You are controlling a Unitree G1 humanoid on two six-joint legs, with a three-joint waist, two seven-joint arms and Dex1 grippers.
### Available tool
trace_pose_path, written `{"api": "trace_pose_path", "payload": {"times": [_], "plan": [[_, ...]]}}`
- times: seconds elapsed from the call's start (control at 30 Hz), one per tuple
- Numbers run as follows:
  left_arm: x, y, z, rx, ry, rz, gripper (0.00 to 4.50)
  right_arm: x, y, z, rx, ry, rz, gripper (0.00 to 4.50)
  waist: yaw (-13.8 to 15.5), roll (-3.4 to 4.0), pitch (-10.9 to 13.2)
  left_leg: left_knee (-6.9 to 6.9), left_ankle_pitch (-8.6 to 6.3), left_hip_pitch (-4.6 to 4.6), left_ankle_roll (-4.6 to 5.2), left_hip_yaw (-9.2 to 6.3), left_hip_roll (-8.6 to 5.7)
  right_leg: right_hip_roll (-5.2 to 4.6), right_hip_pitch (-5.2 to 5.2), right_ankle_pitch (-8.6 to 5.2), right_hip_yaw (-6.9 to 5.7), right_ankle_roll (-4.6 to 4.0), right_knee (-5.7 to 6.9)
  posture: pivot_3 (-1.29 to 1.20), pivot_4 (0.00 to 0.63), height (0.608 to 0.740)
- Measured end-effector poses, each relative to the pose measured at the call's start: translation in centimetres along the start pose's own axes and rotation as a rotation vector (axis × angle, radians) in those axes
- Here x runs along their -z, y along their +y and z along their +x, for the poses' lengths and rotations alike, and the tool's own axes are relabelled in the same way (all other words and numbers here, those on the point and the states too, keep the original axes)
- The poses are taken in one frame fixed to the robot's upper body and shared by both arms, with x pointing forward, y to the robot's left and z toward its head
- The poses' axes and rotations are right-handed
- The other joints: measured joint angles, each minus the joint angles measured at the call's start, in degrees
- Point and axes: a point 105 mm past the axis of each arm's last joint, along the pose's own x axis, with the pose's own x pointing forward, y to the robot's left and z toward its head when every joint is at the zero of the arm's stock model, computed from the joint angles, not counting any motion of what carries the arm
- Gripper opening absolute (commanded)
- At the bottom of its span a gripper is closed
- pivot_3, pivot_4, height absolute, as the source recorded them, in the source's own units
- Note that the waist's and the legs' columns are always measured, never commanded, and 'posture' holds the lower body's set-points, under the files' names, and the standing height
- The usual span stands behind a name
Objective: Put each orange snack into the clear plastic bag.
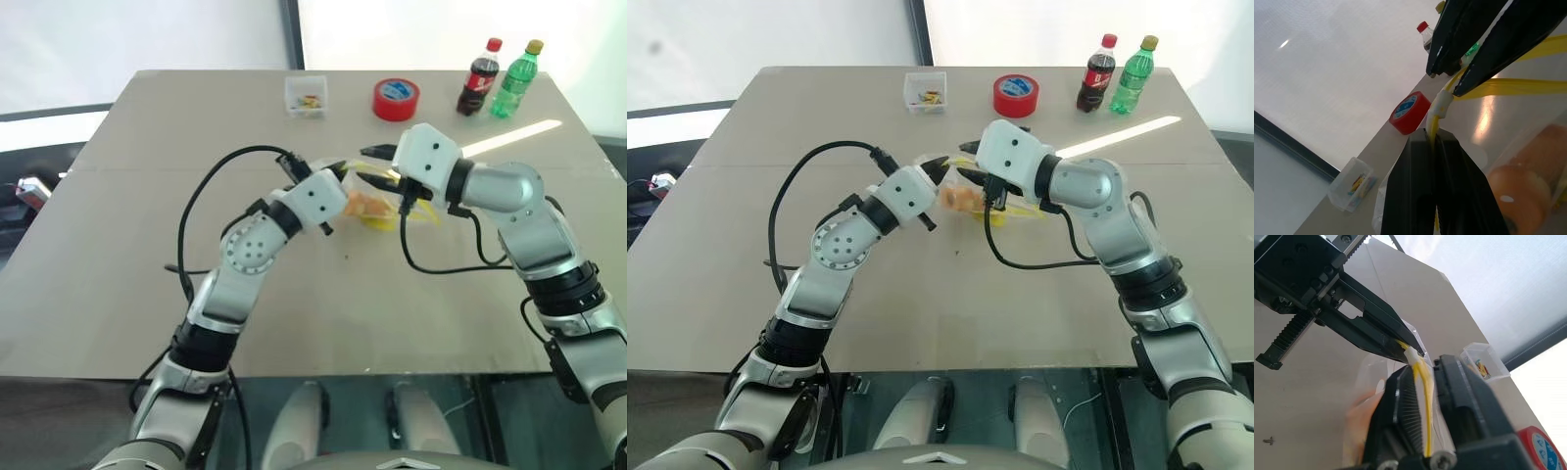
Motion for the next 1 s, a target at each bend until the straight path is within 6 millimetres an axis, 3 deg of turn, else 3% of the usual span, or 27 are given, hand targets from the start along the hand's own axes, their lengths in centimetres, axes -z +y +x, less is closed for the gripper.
{"api": "trace_pose_path", "payload": {"times": [0.23,0.33,0.43,0.63,0.8,1.0], "plan": [[0.16,-0.14,-0.03,-0.001,0.007,-0.011,0.00,0.22,0.19,0.12,-0.014,0.004,-0.035,0.02,0.01,0.00,0.00,0.01,0.00,0.00,0.00,0.02,0.00,0.00,0.00,0.00,0.00,0.00,0.00,0.00,0.150,0.740],[0.22,-0.20,-0.07,-0.001,0.009,-0.013,0.00,0.19,0.37,0.18,-0.028,0.002,-0.031,0.93,0.01,0.00,0.00,0.01,0.00,0.00,0.00,0.02,0.00,0.00,0.00,0.00,0.00,0.00,0.01,0.00,0.150,0.740],[0.21,-0.21,-0.06,-0.001,0.009,-0.015,0.00,0.13,0.59,0.31,-0.041,-0.001,-0.023,2.23,0.02,0.00,0.00,0.02,0.00,0.00,0.00,0.01,0.00,0.00,0.00,0.00,0.00,0.00,0.02,0.00,0.150,0.740],[0.18,-0.27,-0.03,-0.002,0.007,-0.019,0.00,0.03,0.61,0.44,-0.037,-0.003,-0.030,2.23,0.00,0.00,0.00,0.02,0.00,0.00,0.00,0.01,0.00,0.00,0.00,0.00,0.00,0.00,0.02,0.00,0.150,0.740],[0.27,-0.44,-0.04,-0.001,0.011,-0.028,0.00,-0.12,0.67,0.64,-0.033,-0.009,-0.063,0.59,0.02,0.00,0.00,0.02,0.00,0.00,-0.01,0.02,0.00,0.00,0.00,0.00,0.00,0.00,0.02,0.00,0.150,0.740],[0.29,-0.45,-0.04,-0.002,0.012,-0.030,0.00,-0.10,0.59,0.92,-0.028,-0.008,-0.088,0.59,0.00,0.00,0.00,0.02,0.01,0.00,-0.01,0.03,0.00,0.00,0.00,0.00,0.00,0.00,0.03,0.00,0.150,0.740]]}}
